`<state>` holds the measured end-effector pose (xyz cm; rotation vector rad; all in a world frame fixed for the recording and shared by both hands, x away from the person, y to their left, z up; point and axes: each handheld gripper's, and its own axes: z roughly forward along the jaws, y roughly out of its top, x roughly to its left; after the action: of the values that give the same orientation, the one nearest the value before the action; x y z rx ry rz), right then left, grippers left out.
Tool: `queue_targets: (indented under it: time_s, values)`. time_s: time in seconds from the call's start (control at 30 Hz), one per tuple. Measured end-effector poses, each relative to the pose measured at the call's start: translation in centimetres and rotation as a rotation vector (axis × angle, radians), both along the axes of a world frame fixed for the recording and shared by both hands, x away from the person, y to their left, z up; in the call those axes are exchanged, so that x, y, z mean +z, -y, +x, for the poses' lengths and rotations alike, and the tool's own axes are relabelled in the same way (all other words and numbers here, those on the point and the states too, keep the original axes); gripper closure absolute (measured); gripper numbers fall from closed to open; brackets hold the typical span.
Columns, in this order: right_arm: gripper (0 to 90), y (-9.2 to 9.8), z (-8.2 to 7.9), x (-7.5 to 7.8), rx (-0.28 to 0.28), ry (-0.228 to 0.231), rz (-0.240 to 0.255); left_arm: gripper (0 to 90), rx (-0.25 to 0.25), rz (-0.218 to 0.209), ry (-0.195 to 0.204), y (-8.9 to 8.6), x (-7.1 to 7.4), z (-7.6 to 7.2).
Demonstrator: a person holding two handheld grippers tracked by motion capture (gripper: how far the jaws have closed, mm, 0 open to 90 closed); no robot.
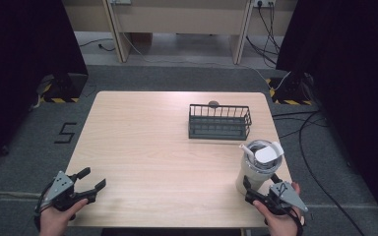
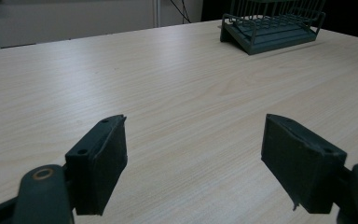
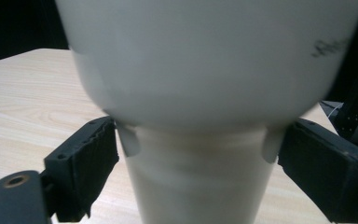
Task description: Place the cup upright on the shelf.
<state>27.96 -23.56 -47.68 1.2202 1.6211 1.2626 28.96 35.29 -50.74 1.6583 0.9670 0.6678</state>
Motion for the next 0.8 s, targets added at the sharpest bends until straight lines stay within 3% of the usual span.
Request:
queue_targets:
  time_s: [0.43, 0.57, 0.8]
  values:
    - [6.4, -0.6, 2.3, -0.1, 0.017, 0.015, -0.028, 21.7, -0.003, 0.0, -0.004, 0.0, 0.0, 0.0]
    - [7.2, -0.7, 3.0, -0.1, 0.023, 0.039, -0.024, 21.7, -0.002, 0.0, -0.004, 0.0, 0.0, 0.0]
    - [9.4, -0.7, 3.0, -0.4, 0.015, 0.057, -0.009, 21.9, -0.005, 0.001, -0.006, 0.0, -0.1, 0.0]
